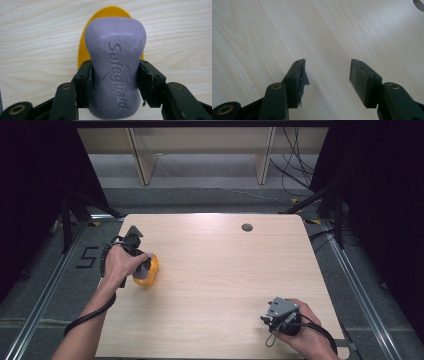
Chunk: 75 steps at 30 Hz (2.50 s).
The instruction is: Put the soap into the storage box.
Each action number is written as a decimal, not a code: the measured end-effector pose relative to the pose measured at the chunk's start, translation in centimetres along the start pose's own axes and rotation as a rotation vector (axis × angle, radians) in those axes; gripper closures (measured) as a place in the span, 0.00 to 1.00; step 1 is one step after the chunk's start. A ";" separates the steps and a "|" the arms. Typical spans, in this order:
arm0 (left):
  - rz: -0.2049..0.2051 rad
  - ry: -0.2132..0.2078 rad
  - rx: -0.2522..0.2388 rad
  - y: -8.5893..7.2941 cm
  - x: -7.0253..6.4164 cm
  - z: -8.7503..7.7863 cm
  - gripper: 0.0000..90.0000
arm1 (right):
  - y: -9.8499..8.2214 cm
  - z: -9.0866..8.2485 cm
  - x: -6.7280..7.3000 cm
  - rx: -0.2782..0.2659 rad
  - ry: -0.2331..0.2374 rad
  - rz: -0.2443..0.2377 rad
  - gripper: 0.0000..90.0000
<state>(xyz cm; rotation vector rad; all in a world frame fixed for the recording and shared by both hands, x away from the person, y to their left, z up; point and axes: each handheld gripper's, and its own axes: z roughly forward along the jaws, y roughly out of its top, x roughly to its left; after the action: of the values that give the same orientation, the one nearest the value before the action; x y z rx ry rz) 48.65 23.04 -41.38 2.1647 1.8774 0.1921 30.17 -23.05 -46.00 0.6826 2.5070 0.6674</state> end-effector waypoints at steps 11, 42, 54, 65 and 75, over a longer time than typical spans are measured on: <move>-0.010 0.005 -0.004 0.2 0.0 0.4 0.55 | 0.0 0.0 0.0 -0.001 -0.001 0.000 0.52; -0.008 0.016 0.001 0.4 -0.2 1.9 0.55 | 0.0 0.0 0.1 0.002 0.004 0.009 0.52; 0.005 0.022 0.003 0.5 -0.2 2.3 0.55 | 0.0 0.0 0.2 0.002 0.004 0.011 0.52; 0.009 0.027 0.001 0.6 -0.5 2.7 0.55 | -0.1 0.0 0.2 0.002 0.005 0.010 0.52; 0.019 0.032 0.002 0.6 -0.3 3.2 0.55 | -0.1 0.0 0.2 0.004 0.007 0.011 0.52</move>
<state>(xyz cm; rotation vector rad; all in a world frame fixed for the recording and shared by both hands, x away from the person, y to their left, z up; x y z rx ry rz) 50.01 22.35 -44.26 2.1944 1.8751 0.2299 30.04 -22.99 -46.10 0.6965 2.5129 0.6703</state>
